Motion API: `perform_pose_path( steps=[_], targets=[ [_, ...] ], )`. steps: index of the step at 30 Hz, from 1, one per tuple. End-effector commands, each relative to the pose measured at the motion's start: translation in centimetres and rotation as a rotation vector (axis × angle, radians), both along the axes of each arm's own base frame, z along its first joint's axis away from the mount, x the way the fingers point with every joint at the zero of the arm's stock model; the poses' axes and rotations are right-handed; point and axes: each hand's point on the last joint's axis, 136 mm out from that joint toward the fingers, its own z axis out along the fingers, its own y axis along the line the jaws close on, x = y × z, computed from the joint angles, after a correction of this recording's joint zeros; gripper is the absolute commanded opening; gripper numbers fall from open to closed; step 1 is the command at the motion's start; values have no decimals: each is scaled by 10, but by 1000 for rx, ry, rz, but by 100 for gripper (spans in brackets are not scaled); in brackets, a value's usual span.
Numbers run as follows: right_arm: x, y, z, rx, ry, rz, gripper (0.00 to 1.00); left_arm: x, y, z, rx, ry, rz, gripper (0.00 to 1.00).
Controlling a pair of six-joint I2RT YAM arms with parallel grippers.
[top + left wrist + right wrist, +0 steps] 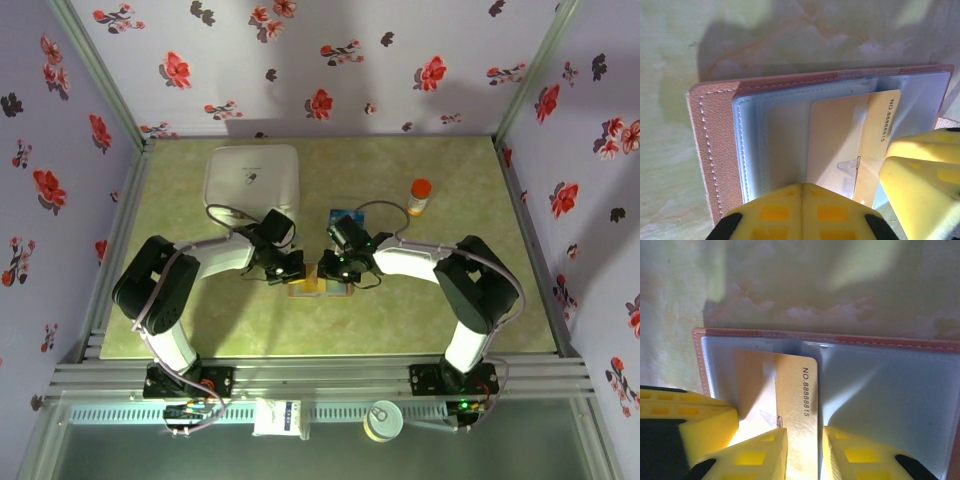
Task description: Take the credit cards out of the card holder
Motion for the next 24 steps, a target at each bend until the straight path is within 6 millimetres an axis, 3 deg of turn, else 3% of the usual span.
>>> perform_pose_path(
  steps=[1, 13, 24],
  targets=[
    [-7, -1, -12, -11, 24, 17, 26, -5, 4, -12, 45, 29, -8, 0],
    [-6, 13, 12, 107, 3, 10, 22, -7, 6, -15, 50, 40, -1, 0],
    [-6, 13, 14, 115, 1, 7, 13, -8, 8, -12, 51, 34, -1, 0]
  ],
)
